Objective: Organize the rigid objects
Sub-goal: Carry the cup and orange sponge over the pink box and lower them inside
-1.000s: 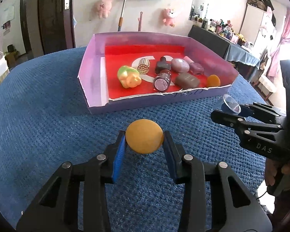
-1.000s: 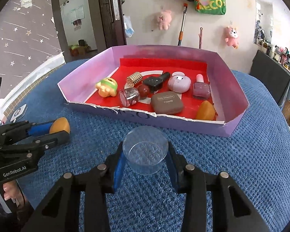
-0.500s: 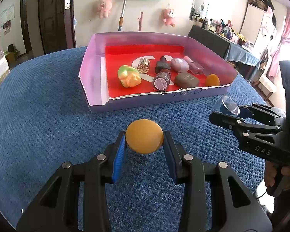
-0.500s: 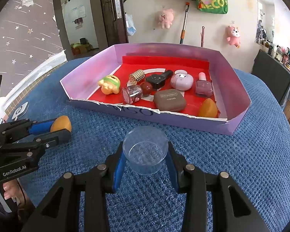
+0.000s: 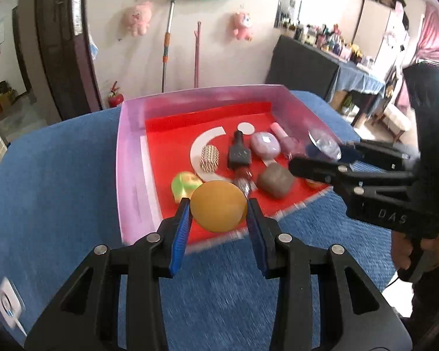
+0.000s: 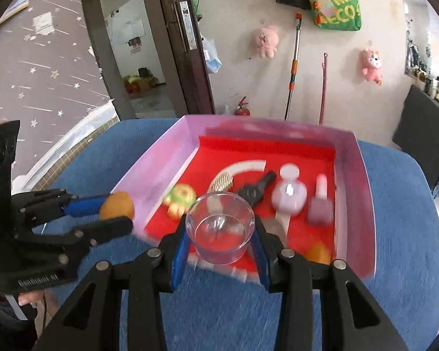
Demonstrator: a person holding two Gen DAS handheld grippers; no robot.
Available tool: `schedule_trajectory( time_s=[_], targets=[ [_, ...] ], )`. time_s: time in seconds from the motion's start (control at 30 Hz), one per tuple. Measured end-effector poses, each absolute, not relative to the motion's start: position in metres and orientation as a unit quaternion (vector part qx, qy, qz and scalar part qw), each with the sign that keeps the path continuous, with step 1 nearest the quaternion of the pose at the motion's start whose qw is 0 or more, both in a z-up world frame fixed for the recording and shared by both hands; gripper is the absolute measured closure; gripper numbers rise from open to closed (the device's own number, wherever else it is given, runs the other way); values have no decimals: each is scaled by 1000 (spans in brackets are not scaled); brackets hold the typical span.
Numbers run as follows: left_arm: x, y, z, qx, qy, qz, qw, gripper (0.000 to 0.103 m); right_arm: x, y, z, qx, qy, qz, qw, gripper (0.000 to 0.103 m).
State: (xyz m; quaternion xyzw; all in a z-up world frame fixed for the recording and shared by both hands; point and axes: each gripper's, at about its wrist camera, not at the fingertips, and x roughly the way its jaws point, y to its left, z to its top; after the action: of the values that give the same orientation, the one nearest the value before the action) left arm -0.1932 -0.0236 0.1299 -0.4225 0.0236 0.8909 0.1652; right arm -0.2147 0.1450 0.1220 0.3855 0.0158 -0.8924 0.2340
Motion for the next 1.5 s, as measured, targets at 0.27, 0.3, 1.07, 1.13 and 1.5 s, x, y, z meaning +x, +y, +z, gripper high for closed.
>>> schedule_trajectory(
  time_s=[0.27,0.3,1.07,1.13,1.5],
  targets=[
    [-278,-16,118,-495,44,852,168,67,-304,123,119,420,48,-879,221,61],
    [-285,-16,116,-501,48,849,163,67,-315,119,116,428,50,-875,219,61],
    [-338,-5,66,-568,110,805,130,67,-406,84,49,519,99,-826,196,61],
    [-338,-4,67,-568,109,805,132,67,-406,83,45,520,104,-825,195,61],
    [-336,-6,68,-570,106,804,134,67,-403,80,42,518,117,-825,193,61]
  ],
)
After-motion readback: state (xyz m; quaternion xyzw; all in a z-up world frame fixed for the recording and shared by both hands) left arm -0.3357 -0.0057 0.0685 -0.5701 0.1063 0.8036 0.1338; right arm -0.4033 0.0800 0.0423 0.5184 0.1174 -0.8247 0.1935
